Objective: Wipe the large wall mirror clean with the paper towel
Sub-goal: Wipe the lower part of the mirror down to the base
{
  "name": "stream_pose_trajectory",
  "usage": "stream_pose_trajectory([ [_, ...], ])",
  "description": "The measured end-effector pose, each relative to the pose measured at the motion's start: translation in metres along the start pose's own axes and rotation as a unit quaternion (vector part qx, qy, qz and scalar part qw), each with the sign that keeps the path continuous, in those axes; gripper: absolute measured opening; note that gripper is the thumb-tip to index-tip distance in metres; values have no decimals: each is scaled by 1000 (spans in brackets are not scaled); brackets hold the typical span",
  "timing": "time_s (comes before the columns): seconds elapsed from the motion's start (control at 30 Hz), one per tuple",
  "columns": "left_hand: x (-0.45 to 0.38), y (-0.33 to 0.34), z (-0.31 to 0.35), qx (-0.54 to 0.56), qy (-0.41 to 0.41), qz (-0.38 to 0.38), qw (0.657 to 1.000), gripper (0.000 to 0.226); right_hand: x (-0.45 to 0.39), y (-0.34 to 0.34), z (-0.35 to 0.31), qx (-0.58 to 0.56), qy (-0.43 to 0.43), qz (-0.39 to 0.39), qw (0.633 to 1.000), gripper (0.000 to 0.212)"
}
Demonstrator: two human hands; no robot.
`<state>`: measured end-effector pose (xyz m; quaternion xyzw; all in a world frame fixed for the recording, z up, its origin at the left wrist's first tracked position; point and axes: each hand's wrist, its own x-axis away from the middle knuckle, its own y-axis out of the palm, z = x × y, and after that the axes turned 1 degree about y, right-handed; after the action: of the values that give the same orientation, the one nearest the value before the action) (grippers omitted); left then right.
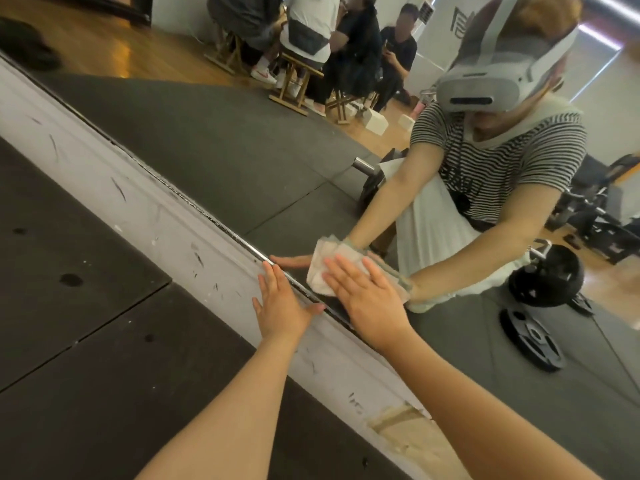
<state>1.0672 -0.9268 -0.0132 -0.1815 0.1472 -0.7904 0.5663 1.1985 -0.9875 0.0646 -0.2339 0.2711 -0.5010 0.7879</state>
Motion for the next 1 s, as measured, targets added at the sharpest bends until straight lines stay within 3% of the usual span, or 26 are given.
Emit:
stream_pose_trajectory([
  [0.13,-3,-7,6,-13,18,9,1000,116,-18,-34,39,-17,75,96,992,57],
  [0.3,-9,-13,22,-19,6,20,1000,119,-57,-79,85,-14,213,204,955,54],
  [0.6,-9,-5,14,-5,19,21,1000,123,-62,-63,55,9,274,189,943,66],
  [0.7,-7,-4,12,25,27,23,999,125,-57,-46,32,-10,213,135,968,70],
  [0.83,-6,-4,11,31,24,20,999,124,-33,-11,-12,7,94,7,995,77],
  [1.0,-4,-9,16,44,28,28,998,119,-25,-11,-7,30,35,-2,999,70],
])
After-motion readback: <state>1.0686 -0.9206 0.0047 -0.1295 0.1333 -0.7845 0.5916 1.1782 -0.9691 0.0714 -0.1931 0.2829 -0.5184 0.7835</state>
